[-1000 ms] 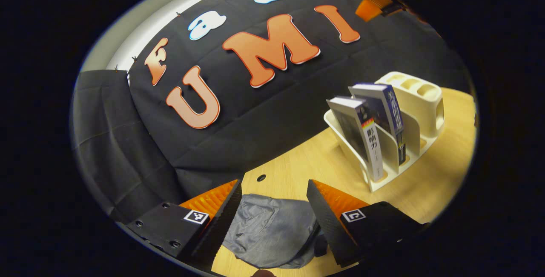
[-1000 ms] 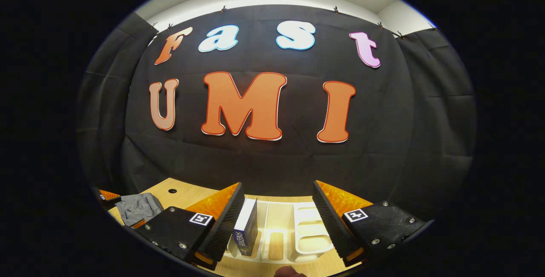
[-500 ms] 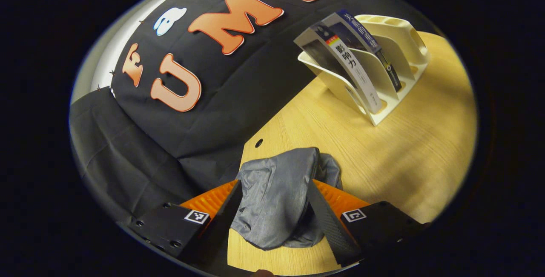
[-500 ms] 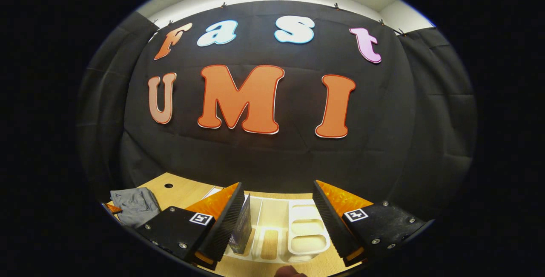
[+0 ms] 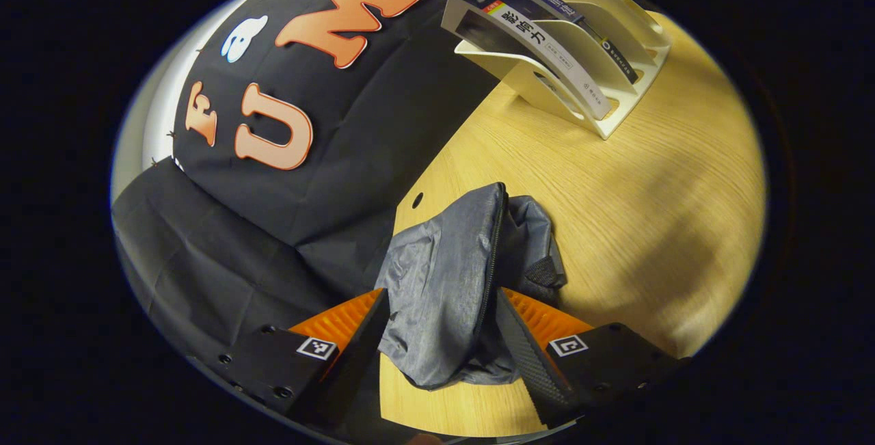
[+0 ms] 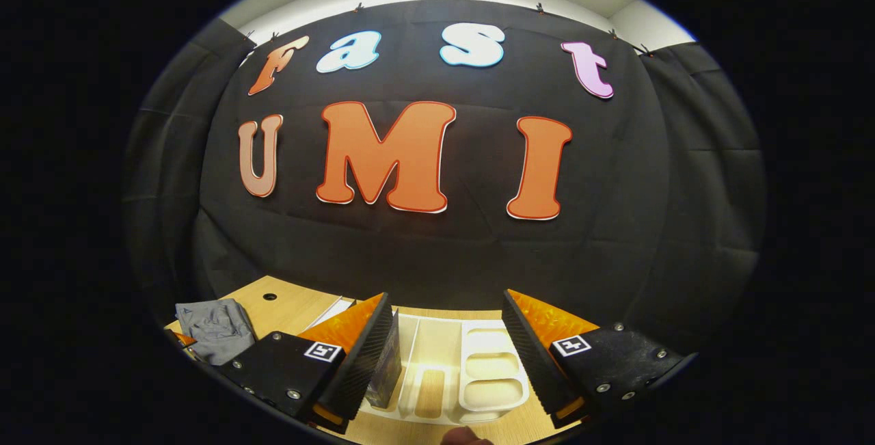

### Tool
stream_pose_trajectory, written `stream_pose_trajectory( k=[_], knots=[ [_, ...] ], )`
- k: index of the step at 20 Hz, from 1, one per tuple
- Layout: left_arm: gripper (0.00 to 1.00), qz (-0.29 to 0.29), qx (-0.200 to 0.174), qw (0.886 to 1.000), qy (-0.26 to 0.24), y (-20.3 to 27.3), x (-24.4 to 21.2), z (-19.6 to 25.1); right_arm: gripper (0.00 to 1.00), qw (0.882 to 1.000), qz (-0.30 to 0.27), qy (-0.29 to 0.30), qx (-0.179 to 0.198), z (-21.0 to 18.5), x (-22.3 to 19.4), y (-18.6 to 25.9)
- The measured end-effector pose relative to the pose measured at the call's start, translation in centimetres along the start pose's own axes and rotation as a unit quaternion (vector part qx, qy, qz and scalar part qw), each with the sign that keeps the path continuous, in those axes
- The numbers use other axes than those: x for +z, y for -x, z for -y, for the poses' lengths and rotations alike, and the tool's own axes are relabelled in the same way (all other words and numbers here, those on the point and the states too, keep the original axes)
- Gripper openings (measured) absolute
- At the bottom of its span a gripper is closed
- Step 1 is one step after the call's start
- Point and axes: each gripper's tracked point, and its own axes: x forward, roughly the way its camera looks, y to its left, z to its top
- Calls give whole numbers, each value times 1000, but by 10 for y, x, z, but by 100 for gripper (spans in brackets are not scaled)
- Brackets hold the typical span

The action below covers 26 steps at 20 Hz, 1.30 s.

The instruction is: Open the schoolbag, grab two books from the bookshelf and put them into the schoolbag.

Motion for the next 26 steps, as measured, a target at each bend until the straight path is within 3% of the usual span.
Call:
stream_pose_trajectory(
  k=[5, 6, 9, 14, 15, 16, 17, 19, 20, 22, 26],
  knots=[
    [94, 5, 8, 1000, -14, -11, 6, -5, 96, 1000, -6, -5, -2, 9, -5, 1],
    [86, 5, 13, 1000, -17, -13, 9, -8, 96, 1000, -5, -3, -3, 11, -4, 2],
    [74, 0, 18, 1000, -12, -22, 11, -16, 96, 1000, -3, -4, -2, 16, -5, 4],
    [70, -24, 4, 1000, -20, -46, 12, -18, 96, 1000, 0, -5, -11, 32, -4, 10],
    [58, -29, -1, 999, -19, -48, 10, -18, 96, 1000, 0, -6, -14, 34, -2, 11],
    [60, -30, -7, 999, -16, -49, 10, -17, 96, 1000, -1, -7, -15, 37, -2, 11],
    [55, -32, -20, 999, -14, -48, 11, -15, 96, 1000, -2, -9, -17, 40, -3, 13],
    [39, -29, -37, 999, -17, -45, 13, -15, 96, 1000, -1, -11, -19, 42, -2, 13],
    [25, -26, -40, 999, -16, -44, 14, -18, 96, 1000, 0, -11, -20, 43, -2, 14],
    [10, -26, -50, 998, -10, -40, 16, -24, 96, 1000, -2, -9, -23, 44, -3, 13],
    [7, -26, -81, 996, 17, -40, 19, -38, 96, 1000, -4, -6, -22, 36, -1, 12]
  ],
)
